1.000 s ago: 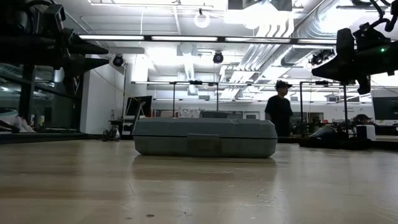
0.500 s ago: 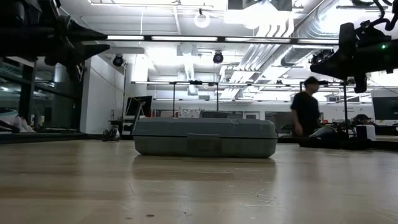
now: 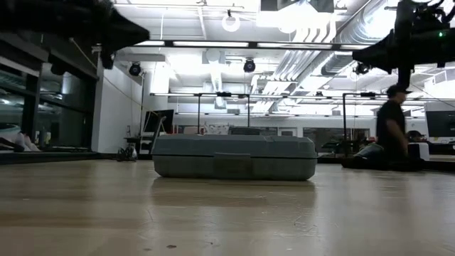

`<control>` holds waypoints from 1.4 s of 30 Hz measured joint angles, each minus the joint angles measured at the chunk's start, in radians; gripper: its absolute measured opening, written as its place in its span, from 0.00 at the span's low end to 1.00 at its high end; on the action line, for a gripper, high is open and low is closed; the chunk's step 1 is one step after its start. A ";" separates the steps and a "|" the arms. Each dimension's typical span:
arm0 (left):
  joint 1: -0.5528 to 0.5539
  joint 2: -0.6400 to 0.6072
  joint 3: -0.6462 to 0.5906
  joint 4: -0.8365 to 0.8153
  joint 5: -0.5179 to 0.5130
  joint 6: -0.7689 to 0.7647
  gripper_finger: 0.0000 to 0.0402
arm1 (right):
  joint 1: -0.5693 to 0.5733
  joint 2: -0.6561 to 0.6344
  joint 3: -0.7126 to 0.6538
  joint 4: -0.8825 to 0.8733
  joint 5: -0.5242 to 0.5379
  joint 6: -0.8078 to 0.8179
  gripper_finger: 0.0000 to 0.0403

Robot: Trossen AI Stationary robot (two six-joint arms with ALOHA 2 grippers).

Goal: Prefit tool cases
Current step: Open the gray tool case

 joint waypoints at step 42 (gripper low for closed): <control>-0.474 0.676 0.164 -0.179 -0.133 -0.285 0.00 | 0.030 1.257 0.254 0.131 -0.593 0.305 0.00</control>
